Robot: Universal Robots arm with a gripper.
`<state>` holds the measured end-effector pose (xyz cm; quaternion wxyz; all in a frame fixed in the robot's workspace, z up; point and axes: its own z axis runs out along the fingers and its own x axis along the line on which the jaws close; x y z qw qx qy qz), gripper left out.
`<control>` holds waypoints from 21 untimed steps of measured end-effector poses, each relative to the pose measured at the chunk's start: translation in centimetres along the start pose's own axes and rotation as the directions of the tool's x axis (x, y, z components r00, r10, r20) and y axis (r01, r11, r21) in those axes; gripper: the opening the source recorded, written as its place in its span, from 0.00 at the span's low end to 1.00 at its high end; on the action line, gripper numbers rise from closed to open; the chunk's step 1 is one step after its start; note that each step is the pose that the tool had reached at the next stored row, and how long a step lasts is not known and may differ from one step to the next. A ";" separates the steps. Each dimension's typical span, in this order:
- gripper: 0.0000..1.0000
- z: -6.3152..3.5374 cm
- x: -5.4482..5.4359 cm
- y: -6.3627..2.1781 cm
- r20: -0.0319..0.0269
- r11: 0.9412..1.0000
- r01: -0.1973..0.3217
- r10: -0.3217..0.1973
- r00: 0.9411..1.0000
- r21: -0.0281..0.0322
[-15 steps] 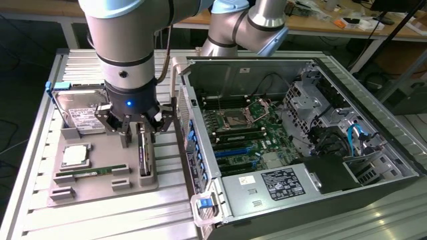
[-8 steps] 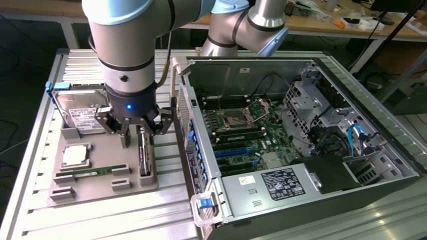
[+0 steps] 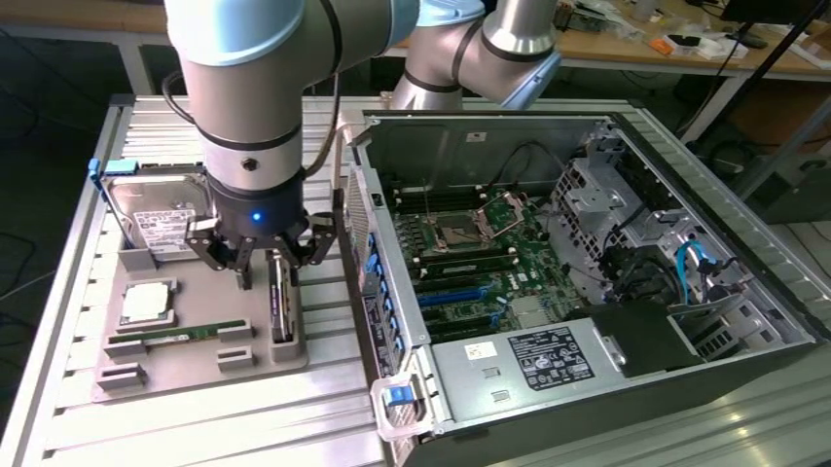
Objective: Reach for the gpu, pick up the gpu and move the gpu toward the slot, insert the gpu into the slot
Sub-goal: 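Pick up the gpu and move the gpu toward the slot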
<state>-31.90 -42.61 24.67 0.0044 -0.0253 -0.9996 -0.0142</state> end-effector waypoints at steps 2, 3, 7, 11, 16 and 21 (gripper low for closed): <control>0.54 0.18 -0.2 0.03 -0.002 1.000 0.003 -0.003 1.000 0.000; 0.54 0.27 -0.5 0.07 -0.003 1.000 0.003 -0.003 1.000 0.000; 0.54 0.37 -0.8 0.10 -0.005 1.000 0.003 -0.003 1.000 0.000; 0.54 0.46 -0.8 0.13 -0.012 1.000 0.024 -0.024 1.000 0.001; 0.54 0.48 -0.8 0.13 -0.014 0.999 0.035 -0.035 0.999 0.001; 0.54 0.48 -0.8 0.13 -0.014 0.999 0.035 -0.035 0.999 0.001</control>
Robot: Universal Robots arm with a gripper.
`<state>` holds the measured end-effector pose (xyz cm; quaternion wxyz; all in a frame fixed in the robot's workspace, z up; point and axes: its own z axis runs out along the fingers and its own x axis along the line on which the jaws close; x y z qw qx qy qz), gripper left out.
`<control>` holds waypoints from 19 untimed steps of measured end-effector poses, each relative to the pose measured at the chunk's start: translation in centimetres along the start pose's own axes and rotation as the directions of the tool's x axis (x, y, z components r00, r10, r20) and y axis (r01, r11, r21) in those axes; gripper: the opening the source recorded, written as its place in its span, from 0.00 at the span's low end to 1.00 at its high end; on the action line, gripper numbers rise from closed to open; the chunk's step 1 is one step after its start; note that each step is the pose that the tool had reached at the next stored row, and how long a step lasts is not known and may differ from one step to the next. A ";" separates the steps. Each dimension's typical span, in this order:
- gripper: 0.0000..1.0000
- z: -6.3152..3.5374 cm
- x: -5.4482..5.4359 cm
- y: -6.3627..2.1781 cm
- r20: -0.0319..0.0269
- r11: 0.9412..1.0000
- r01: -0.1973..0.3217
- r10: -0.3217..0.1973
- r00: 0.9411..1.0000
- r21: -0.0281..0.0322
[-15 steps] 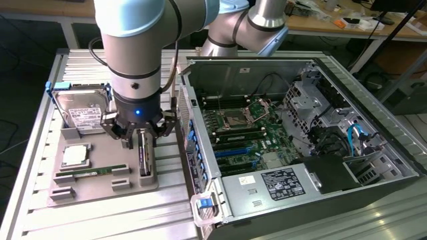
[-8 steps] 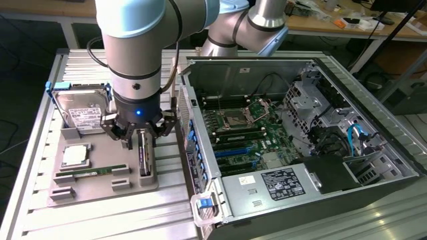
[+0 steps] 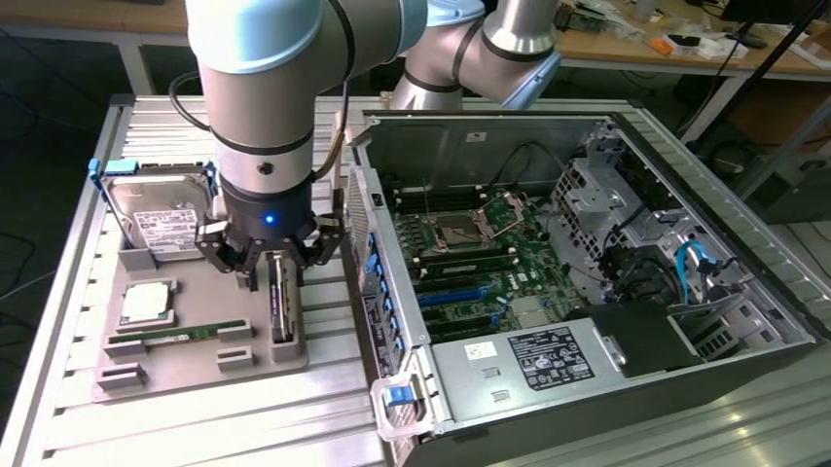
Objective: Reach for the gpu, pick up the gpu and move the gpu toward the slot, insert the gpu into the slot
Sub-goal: 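Pick up the gpu and move the gpu toward the slot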
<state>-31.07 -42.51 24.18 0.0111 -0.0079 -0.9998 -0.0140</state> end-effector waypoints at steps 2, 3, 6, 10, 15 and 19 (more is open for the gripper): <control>0.54 0.00 0.0 0.00 0.000 1.000 0.000 0.000 1.000 0.000; 0.54 0.00 0.0 0.00 0.000 1.000 0.000 0.000 1.000 0.000; 0.54 0.01 0.0 0.00 0.000 1.000 0.000 0.000 1.000 0.000; 0.40 0.01 0.0 0.00 0.000 1.000 0.000 0.000 1.000 0.000; 0.27 0.02 -0.1 0.00 0.000 1.000 0.000 0.000 1.000 0.000; 0.27 0.02 -0.1 0.00 0.000 1.000 0.000 0.000 1.000 0.000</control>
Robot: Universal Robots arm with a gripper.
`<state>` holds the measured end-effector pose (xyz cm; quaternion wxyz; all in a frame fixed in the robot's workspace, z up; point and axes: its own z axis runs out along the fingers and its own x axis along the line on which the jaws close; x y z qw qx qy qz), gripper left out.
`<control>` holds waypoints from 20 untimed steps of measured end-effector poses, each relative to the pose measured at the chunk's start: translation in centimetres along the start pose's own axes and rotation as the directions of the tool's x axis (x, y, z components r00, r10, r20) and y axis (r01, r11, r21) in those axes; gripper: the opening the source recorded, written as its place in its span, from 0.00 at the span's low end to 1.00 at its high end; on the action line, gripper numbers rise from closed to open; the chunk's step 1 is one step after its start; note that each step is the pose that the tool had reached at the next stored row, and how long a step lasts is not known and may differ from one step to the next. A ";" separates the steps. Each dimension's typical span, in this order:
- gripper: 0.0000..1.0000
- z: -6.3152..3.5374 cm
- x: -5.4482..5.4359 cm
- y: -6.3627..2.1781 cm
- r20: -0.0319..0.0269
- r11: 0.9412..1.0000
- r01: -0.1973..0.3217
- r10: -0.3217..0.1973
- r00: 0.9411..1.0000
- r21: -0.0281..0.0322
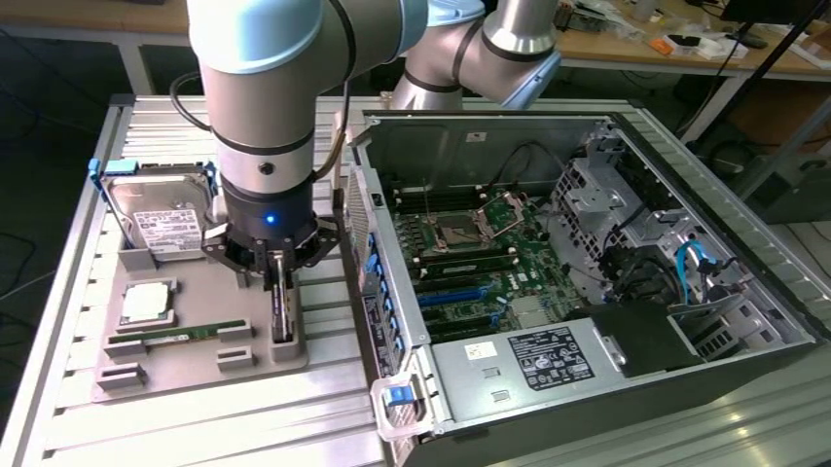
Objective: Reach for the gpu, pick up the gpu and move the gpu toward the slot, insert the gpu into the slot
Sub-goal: 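Pick up the gpu and move the gpu toward the slot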
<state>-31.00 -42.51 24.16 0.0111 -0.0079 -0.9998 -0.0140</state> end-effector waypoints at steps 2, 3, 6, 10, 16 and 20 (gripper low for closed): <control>0.27 0.00 0.0 0.00 0.000 1.000 0.000 0.000 1.000 0.000; 0.27 0.00 0.0 0.00 0.000 1.000 0.000 0.000 1.000 0.000; 0.27 -0.15 0.0 0.01 0.000 1.000 0.000 0.000 1.000 0.000; 0.27 -1.44 0.0 0.04 0.000 1.000 0.000 0.000 1.000 0.000; 0.27 -3.37 0.1 0.09 0.000 1.000 0.000 0.000 1.000 0.000; 0.27 -4.71 0.1 0.13 0.000 1.000 0.000 0.000 1.000 0.000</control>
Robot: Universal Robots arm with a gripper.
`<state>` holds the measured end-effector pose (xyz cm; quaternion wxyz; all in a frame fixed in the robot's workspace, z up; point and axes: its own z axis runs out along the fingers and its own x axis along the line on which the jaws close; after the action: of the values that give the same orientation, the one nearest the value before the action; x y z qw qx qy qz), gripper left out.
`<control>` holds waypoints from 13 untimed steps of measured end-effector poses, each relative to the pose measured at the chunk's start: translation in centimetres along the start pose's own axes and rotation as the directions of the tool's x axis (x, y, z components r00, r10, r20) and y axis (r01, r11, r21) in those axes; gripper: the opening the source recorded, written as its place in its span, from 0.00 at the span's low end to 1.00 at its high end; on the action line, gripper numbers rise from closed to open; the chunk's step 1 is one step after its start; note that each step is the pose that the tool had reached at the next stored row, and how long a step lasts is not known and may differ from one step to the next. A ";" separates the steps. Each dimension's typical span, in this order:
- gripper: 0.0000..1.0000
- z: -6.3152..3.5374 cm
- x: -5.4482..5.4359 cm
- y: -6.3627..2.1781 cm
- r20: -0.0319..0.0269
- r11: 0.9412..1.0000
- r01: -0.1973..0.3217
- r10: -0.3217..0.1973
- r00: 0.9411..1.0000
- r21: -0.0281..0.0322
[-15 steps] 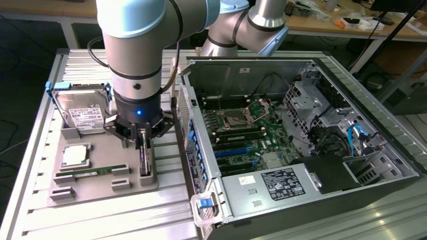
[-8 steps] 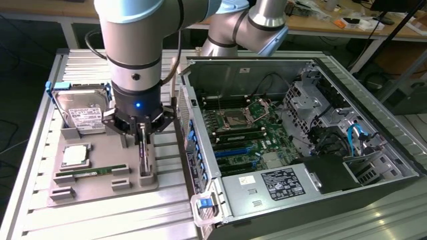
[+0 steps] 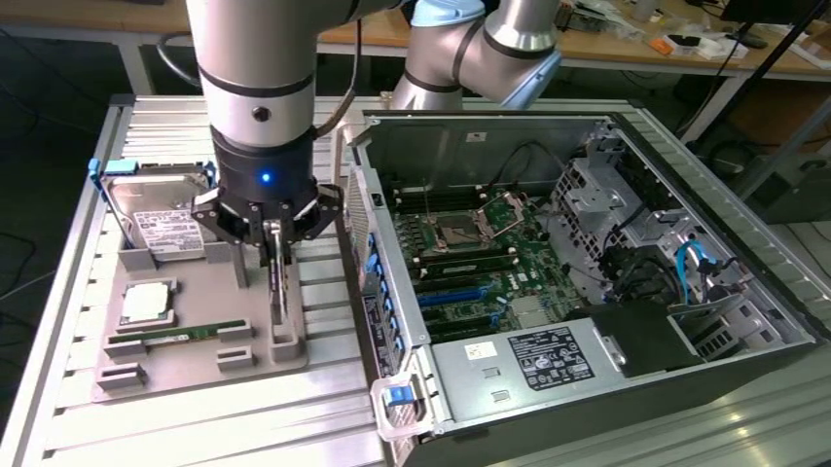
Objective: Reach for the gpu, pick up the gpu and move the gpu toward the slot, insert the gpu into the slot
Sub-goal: 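Pick up the gpu and move the gpu toward the slot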
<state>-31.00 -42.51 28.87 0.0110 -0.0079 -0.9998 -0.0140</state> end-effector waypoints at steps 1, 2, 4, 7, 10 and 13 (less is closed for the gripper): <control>0.27 -0.34 0.0 0.01 0.000 1.000 0.000 0.000 1.000 0.000; 0.27 -0.68 0.0 0.02 0.000 1.000 0.000 0.000 1.000 0.000; 0.27 -1.70 0.0 0.04 0.000 1.000 0.000 0.000 1.000 0.000; 0.27 -3.06 0.1 0.08 0.000 1.000 0.000 0.000 1.000 0.000; 0.27 -4.31 0.1 0.12 0.000 1.000 0.000 0.000 1.000 0.000; 0.27 -5.44 0.1 0.15 0.000 1.000 0.000 0.000 1.000 0.000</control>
<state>-31.00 -42.51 34.32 0.0111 -0.0079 -0.9998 -0.0139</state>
